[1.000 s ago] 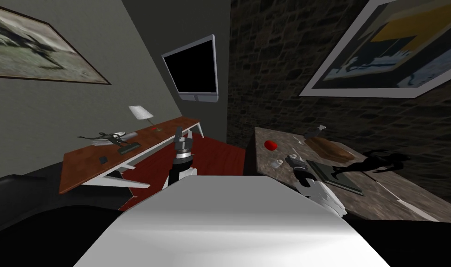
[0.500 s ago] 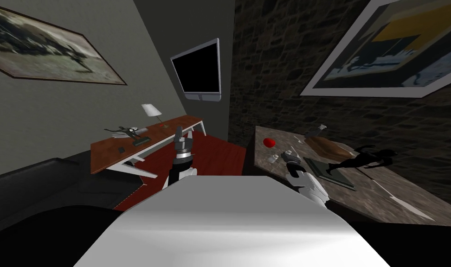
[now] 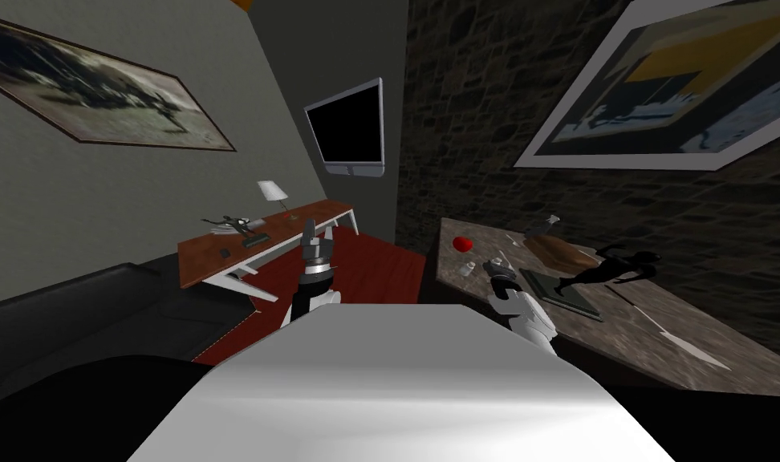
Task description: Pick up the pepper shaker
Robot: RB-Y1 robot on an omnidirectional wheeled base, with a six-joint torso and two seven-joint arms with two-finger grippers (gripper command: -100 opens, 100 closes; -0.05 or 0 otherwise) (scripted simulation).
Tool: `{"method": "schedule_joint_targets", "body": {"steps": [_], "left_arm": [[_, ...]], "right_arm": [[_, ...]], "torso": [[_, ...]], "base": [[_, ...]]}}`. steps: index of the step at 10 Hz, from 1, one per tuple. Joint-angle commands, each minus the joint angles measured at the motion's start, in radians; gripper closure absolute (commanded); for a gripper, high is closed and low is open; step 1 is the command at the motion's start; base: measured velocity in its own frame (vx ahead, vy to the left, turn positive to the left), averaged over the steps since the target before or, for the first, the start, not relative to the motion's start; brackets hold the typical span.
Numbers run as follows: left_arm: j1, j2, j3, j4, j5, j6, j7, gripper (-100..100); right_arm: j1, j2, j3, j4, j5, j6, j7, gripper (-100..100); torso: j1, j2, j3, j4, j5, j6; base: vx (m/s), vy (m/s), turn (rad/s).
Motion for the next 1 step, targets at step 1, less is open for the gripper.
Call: {"method": "schedule_joint_targets", "body": {"steps": [1], "left_arm": [[0.000, 0.000, 0.000, 0.000, 0.000, 0.000, 0.000, 0]], "right_arm": [[0.000, 0.000, 0.000, 0.000, 0.000, 0.000, 0.000, 0]], "torso": [[0.000, 0.000, 0.000, 0.000, 0.000, 0.000]], "base": [[-0.007, -0.001, -0.003]]}}
